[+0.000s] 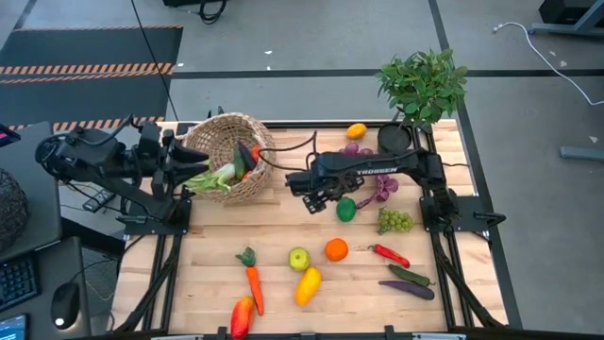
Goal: Build produce basket
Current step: Put the green lime into the brown basket
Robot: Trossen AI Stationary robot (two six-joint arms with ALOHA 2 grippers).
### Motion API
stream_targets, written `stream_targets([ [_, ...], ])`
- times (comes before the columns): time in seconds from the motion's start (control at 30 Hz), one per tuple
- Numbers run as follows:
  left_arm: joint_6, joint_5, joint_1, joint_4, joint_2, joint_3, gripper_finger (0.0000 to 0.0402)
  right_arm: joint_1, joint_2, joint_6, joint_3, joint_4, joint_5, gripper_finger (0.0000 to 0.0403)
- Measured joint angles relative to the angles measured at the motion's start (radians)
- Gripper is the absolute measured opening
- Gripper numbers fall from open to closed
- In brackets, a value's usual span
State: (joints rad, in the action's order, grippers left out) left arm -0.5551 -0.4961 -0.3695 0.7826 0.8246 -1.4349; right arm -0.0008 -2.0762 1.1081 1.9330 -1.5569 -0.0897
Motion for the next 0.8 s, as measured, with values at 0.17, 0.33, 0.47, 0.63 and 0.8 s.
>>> stream_targets([
  [0.17, -0.006, 0.064, 0.0, 0.0, 0.0, 0.0, 0.0172, 0.008, 0.0, 0.021, -0.083, 0.016, 0.007, 0.0398],
  [0.33, -0.011, 0.097, 0.0, 0.001, 0.0, 0.0, 0.0172, 0.007, 0.0, 0.043, -0.162, 0.037, 0.05, 0.0398],
  [0.47, -0.011, 0.098, 0.0, 0.009, 0.0, 0.0, 0.0172, 0.008, 0.0, 0.045, -0.222, 0.071, 0.083, 0.0399],
  [0.63, -0.01, 0.098, 0.0, 0.032, 0.0, 0.0, 0.0172, 0.007, 0.0, 0.044, -0.288, 0.116, 0.091, 0.0398],
  [0.8, -0.011, 0.098, 0.0, 0.047, 0.003, 0.0, 0.0172, 0.003, 0.0, 0.004, -0.331, 0.235, 0.101, 0.0396],
])
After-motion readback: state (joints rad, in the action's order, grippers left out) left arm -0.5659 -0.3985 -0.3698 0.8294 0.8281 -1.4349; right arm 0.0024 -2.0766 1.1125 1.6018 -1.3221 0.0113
